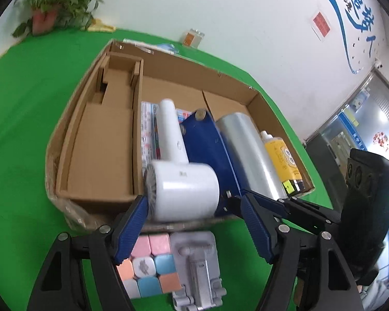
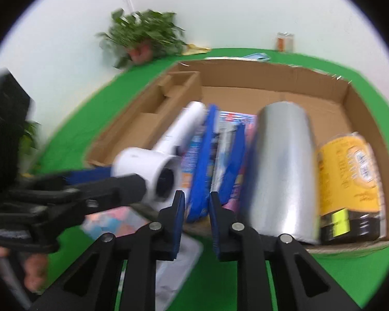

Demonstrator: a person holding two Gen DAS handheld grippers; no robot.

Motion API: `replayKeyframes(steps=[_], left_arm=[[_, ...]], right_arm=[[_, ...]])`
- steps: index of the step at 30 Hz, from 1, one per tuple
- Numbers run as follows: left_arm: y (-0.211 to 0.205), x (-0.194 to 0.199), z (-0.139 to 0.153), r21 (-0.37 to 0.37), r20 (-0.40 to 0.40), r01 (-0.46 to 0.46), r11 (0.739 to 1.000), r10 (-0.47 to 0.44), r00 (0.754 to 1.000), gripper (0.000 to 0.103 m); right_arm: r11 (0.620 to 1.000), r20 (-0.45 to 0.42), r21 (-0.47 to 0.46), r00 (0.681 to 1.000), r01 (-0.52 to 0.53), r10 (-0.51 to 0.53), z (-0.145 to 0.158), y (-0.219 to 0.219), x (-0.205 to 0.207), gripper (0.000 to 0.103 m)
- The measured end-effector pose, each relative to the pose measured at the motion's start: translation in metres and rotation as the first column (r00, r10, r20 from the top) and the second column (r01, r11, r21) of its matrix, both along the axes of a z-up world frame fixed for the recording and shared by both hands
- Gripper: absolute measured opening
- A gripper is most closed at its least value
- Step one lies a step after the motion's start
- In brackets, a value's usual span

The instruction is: Organize rigid objects

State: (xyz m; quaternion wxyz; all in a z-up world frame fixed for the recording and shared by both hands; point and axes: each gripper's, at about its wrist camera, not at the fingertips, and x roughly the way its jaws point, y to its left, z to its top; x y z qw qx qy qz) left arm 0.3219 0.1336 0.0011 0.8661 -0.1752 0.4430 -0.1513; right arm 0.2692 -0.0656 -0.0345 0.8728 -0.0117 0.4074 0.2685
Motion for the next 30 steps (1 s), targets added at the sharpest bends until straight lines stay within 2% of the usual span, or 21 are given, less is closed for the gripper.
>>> replayKeyframes(steps=[2,4,6,7,8,9,10,11,14,17,20,22,25,28,30], left_arm=[[0.0,-0.007,0.005,0.06,0.036,-0.012,0.998,0.01,0.999,0.071],[-0.002,-0.014,0.013,0.108,0.079,-0.041,0.993,0.033,0.996,0.074],[0.001,-0.03,0.028,0.145,0.161,-0.08,0.986,0.056,0.985,0.077],[0.002,-0.036,0.033,0.164,0.193,-0.1,0.981,0.067,0.979,0.085],[0.002,-0.051,0.041,0.195,0.266,-0.143,0.97,0.088,0.96,0.098],[0.002,-0.062,0.046,0.206,0.316,-0.168,0.964,0.097,0.944,0.103],[0.002,-0.077,0.05,0.211,0.382,-0.191,0.959,0.099,0.919,0.103],[0.0,-0.091,0.052,0.226,0.412,-0.196,0.954,0.089,0.907,0.103],[-0.005,-0.11,0.041,0.264,0.351,-0.157,0.952,0.057,0.935,0.103],[-0.007,-0.119,0.022,0.241,0.257,-0.119,0.963,0.055,0.965,0.103],[-0.012,-0.128,-0.002,0.125,0.16,-0.048,0.991,0.027,0.987,0.102],[-0.016,-0.131,-0.015,0.054,0.115,-0.017,0.998,0.01,0.993,0.102],[-0.027,-0.123,-0.039,-0.036,0.038,0.025,0.999,-0.024,0.999,0.099],[-0.036,-0.111,-0.056,-0.08,-0.02,0.03,0.996,-0.032,0.999,0.095],[-0.04,-0.103,-0.065,-0.08,-0.066,0.004,0.997,-0.009,0.998,0.095]], right_arm=[[1.0,0.035,0.012,0.999,0.019,-0.019,0.005,-0.005,-0.01,0.022],[0.998,0.109,0.022,0.992,0.057,-0.059,0.013,-0.014,-0.028,0.036],[0.994,0.202,0.048,0.974,0.097,-0.104,0.022,-0.024,-0.05,0.082],[0.991,0.264,0.064,0.956,0.117,-0.13,0.025,-0.029,-0.065,0.091],[0.99,0.295,0.073,0.945,0.124,-0.141,0.026,-0.031,-0.072,0.097],[0.988,0.321,0.082,0.935,0.131,-0.151,0.026,-0.036,-0.082,0.099],[0.987,0.325,0.086,0.933,0.132,-0.154,0.024,-0.038,-0.088,0.101],[0.987,0.316,0.09,0.935,0.136,-0.157,0.021,-0.041,-0.093,0.101],[0.984,0.246,0.118,0.956,0.132,-0.157,0.007,-0.047,-0.1,0.101],[0.988,0.153,0.142,0.985,0.063,-0.085,-0.011,-0.047,-0.105,0.101],[0.986,0.065,0.167,0.998,0.016,-0.028,-0.028,-0.047,-0.113,0.101],[0.984,0.022,0.177,1.0,0.003,-0.007,-0.037,-0.05,-0.123,0.101],[0.987,0.014,0.161,1.0,-0.01,0.008,-0.043,-0.057,-0.137,0.101],[0.987,0.007,0.162,1.0,-0.018,0.017,-0.045,-0.067,-0.149,0.101],[0.99,0.025,0.136,0.999,-0.025,0.022,-0.045,-0.072,-0.158,0.101]])
